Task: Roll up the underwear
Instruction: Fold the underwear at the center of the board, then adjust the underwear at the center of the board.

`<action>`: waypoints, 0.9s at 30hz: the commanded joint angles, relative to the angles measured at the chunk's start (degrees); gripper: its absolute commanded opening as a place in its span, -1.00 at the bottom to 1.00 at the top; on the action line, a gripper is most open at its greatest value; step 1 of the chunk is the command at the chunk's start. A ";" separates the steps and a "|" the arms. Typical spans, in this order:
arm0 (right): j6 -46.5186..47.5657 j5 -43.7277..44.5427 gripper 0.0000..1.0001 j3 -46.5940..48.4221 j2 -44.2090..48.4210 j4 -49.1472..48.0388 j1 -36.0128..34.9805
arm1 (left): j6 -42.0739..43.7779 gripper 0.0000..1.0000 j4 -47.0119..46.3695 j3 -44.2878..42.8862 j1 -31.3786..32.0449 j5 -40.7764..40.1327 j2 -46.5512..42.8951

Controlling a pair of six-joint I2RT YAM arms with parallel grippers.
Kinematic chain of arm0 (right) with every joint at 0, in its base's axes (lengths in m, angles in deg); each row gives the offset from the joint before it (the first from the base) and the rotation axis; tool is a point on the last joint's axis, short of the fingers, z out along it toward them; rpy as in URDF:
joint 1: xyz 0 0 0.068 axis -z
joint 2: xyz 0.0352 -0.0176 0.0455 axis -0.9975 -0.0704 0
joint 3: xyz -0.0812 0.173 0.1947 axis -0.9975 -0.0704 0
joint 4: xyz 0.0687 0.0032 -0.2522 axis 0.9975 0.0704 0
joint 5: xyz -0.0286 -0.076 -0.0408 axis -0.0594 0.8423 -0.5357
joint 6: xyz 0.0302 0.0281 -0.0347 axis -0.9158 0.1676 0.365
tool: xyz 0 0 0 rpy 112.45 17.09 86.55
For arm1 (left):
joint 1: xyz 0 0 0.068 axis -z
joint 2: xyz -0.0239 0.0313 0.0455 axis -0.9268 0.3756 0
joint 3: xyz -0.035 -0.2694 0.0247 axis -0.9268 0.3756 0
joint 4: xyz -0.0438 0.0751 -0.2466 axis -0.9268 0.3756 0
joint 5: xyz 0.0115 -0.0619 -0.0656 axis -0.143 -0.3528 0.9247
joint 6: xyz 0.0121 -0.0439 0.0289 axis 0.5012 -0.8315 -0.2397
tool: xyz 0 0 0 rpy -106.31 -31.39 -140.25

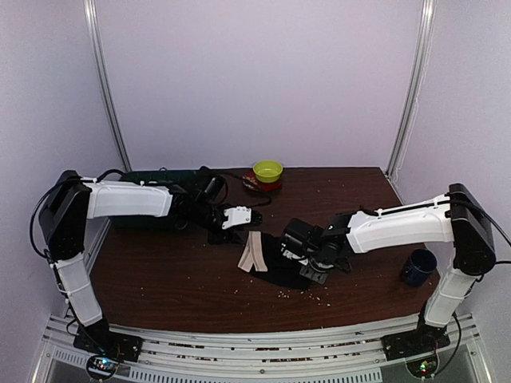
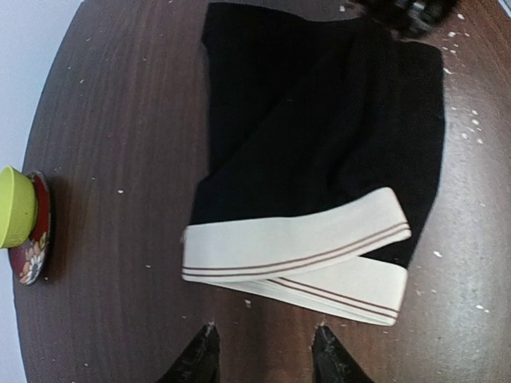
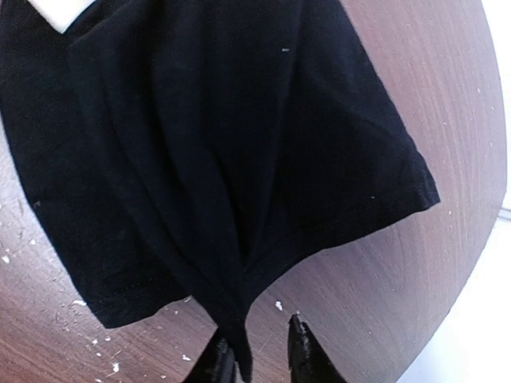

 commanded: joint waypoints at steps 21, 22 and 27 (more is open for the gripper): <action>-5.47 -11.14 0.20 -16.73 29.29 -25.48 5.06 | 9.59 -0.39 -16.16 14.12 13.93 -8.39 -1.96; -5.51 -10.85 0.19 -17.37 29.38 -26.12 5.18 | 9.36 -0.39 -16.16 13.67 14.03 -9.04 -1.35; -5.64 -10.38 0.18 -19.32 28.77 -28.08 5.54 | 8.51 -0.39 -17.60 12.31 14.05 -11.93 0.49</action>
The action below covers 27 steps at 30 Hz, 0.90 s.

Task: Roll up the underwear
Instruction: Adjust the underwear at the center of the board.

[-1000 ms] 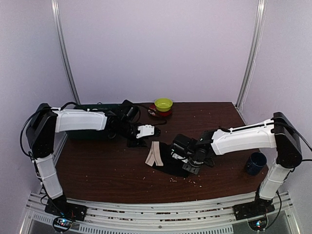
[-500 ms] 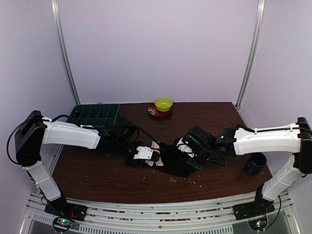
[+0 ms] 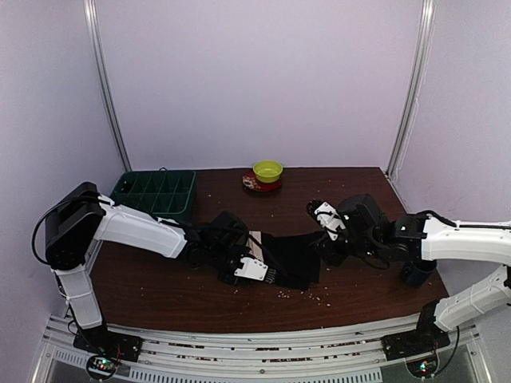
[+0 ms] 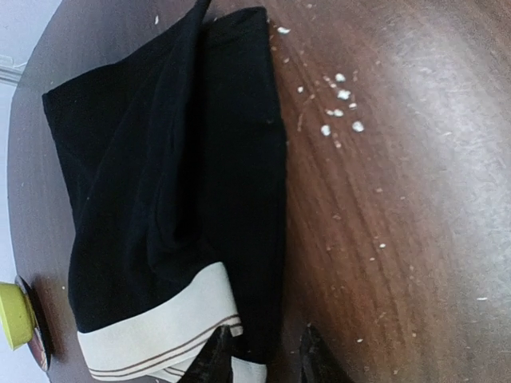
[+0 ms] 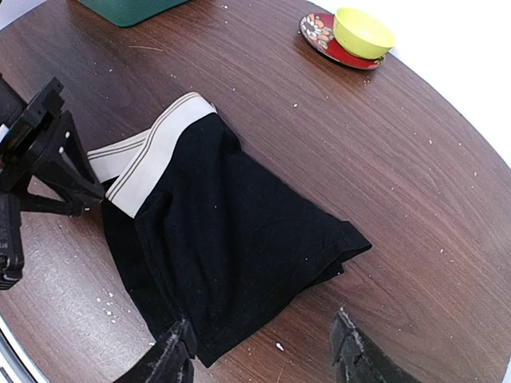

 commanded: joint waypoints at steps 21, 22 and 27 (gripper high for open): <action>-0.77 0.93 0.08 -3.48 -1.06 -5.39 0.33 | -0.42 -0.75 -4.29 -3.87 -0.24 -5.78 3.65; -0.77 0.94 0.07 -3.48 -1.08 -5.31 0.39 | -0.55 -0.85 -4.36 -3.96 -0.20 -5.82 3.61; -0.72 1.62 0.05 -3.39 -1.55 -5.06 0.35 | -1.46 -1.00 -5.13 -3.91 -0.24 -6.15 2.64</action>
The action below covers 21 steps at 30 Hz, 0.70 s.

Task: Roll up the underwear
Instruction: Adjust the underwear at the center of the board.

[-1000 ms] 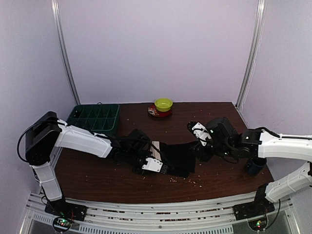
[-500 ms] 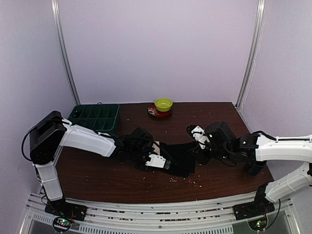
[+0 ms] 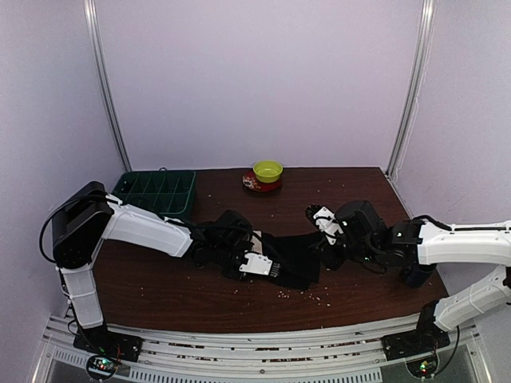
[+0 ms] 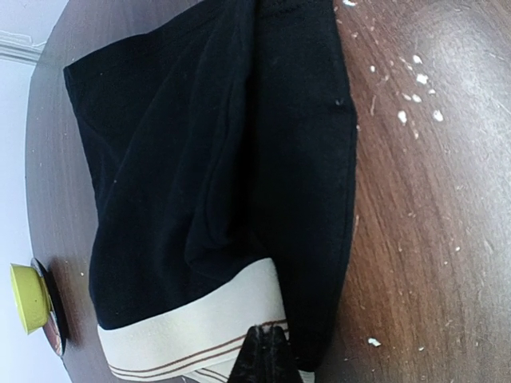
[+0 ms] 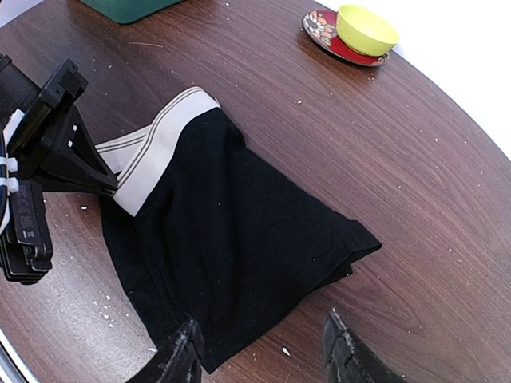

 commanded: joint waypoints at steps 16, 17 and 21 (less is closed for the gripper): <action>0.87 -0.81 -0.01 -0.13 -2.05 -0.60 0.32 | 3.18 -1.00 2.94 2.42 -2.74 0.18 -9.21; 1.10 -1.28 -0.01 -0.05 -2.34 -0.64 0.34 | 3.71 -1.00 3.70 2.44 -2.88 0.15 -9.10; 2.04 -3.93 -0.03 0.65 -4.00 -0.06 0.34 | 4.95 -1.00 4.53 3.03 -3.18 -1.62 -8.23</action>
